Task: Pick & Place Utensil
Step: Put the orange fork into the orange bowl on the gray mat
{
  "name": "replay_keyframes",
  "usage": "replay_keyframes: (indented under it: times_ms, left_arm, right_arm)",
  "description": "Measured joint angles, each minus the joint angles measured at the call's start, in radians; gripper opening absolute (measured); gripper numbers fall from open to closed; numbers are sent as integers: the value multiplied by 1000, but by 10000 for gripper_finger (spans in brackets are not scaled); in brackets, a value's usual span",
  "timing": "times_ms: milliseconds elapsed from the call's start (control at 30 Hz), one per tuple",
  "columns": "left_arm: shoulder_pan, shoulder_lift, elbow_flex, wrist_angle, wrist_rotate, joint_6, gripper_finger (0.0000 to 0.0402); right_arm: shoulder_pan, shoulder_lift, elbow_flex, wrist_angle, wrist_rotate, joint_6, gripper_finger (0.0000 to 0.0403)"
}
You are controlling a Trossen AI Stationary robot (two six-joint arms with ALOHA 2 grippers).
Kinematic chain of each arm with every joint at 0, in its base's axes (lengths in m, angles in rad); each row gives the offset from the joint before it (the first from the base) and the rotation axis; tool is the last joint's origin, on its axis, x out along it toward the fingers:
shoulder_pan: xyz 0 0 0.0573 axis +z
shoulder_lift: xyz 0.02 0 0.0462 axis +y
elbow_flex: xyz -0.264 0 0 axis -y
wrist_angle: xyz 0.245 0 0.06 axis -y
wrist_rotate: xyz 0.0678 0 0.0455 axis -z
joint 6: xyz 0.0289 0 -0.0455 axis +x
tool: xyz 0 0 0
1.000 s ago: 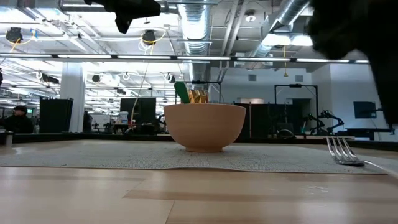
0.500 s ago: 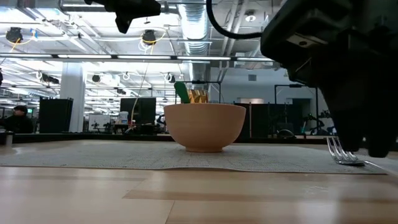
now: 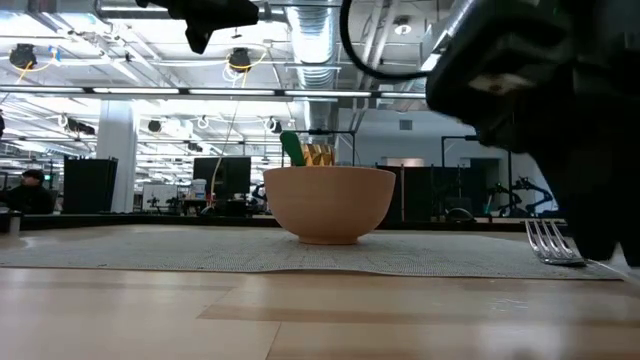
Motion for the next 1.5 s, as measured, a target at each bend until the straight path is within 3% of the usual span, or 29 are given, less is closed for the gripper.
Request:
replay_keyframes:
  times_ms: [400,700,867,1000,1200,1500]
  left_arm:
    - [0,0,0,3,0,0,63]
    - [0,0,0,3,0,0,63]
    - [0,0,0,3,0,0,63]
    - [0,0,0,3,0,0,63]
    - [0,0,0,4,0,0,63]
    - [0,0,0,8,0,4,63]
  right_arm:
    - [-14,37,2,-28,-32,-65,113]
    - [-27,34,0,-42,-42,-153,10]
    - [-34,34,1,-48,-103,-203,27]
    - [-46,36,19,-61,-162,-280,13]
    - [-70,-44,42,-52,-180,-376,12]
    - [-145,-269,43,-56,-106,-473,6]
